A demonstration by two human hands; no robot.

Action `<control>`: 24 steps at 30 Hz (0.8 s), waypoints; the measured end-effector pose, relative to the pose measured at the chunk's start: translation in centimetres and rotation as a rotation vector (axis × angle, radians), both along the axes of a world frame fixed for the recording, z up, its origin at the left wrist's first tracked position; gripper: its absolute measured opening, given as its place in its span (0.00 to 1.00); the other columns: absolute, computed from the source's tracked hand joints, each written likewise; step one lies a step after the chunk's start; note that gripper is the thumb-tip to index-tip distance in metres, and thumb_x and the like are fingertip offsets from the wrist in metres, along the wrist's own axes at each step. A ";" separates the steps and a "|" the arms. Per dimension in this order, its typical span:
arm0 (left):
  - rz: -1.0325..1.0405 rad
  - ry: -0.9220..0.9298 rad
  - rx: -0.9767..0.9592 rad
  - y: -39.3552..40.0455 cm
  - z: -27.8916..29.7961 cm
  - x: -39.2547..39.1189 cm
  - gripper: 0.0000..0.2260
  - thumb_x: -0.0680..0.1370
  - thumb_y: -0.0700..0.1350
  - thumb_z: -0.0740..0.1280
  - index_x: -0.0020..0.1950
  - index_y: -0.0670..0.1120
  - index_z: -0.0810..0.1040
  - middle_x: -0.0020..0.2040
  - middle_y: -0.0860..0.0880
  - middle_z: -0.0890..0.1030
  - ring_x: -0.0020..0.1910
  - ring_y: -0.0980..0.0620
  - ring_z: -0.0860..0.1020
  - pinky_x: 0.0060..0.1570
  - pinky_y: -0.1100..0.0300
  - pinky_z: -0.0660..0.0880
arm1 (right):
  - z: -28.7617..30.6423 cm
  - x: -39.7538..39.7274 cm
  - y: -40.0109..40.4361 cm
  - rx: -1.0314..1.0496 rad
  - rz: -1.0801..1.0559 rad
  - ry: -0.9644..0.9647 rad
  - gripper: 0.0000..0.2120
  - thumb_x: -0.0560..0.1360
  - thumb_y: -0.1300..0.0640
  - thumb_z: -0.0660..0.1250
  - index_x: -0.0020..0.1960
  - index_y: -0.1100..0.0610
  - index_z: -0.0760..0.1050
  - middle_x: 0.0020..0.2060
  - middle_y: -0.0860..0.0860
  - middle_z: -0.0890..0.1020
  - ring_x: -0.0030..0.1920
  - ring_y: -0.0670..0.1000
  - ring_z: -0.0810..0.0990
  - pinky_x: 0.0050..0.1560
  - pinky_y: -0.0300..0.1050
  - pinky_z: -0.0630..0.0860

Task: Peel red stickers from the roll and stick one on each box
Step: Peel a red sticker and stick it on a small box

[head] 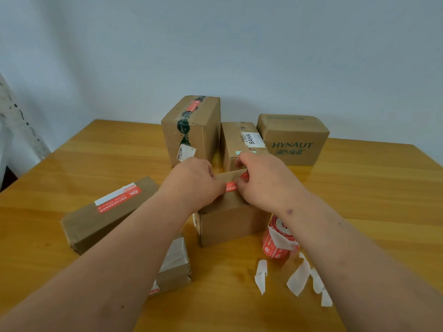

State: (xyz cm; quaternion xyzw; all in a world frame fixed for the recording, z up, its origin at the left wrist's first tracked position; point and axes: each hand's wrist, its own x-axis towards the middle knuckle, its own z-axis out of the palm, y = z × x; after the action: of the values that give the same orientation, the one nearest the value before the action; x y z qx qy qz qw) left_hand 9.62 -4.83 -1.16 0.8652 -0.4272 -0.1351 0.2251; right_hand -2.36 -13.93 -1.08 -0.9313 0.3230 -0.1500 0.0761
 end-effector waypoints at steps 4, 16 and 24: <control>-0.004 -0.077 -0.006 0.2 0.0 -0.3 0.07 0.73 0.51 0.69 0.42 0.48 0.76 0.41 0.49 0.78 0.40 0.52 0.77 0.39 0.56 0.79 | 0.8 -0.3 -0.3 0.013 -0.068 0.029 0.23 0.71 0.47 0.67 0.64 0.48 0.68 0.57 0.50 0.69 0.54 0.51 0.71 0.47 0.45 0.73; 0.132 0.396 -0.303 0.1 -1.3 -0.7 0.16 0.74 0.49 0.72 0.57 0.50 0.70 0.45 0.51 0.75 0.42 0.54 0.74 0.34 0.61 0.72 | -0.1 0.7 -1.0 0.506 -0.232 -0.139 0.23 0.69 0.48 0.70 0.62 0.51 0.70 0.53 0.49 0.75 0.51 0.49 0.74 0.45 0.44 0.74; 0.088 0.544 -0.363 0.7 -2.3 0.3 0.12 0.80 0.43 0.64 0.63 0.52 0.71 0.53 0.53 0.76 0.50 0.53 0.76 0.46 0.56 0.78 | -0.2 -0.7 -1.6 0.542 -0.170 -0.149 0.16 0.75 0.53 0.66 0.63 0.50 0.74 0.55 0.47 0.77 0.55 0.48 0.75 0.52 0.43 0.72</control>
State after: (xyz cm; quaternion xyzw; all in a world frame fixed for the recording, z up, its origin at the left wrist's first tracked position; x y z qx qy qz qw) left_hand 9.97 -4.10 -3.45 0.7608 -0.3307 -0.2731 0.4870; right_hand -3.08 -15.55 -1.31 -0.8330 0.4218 -0.1319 0.3329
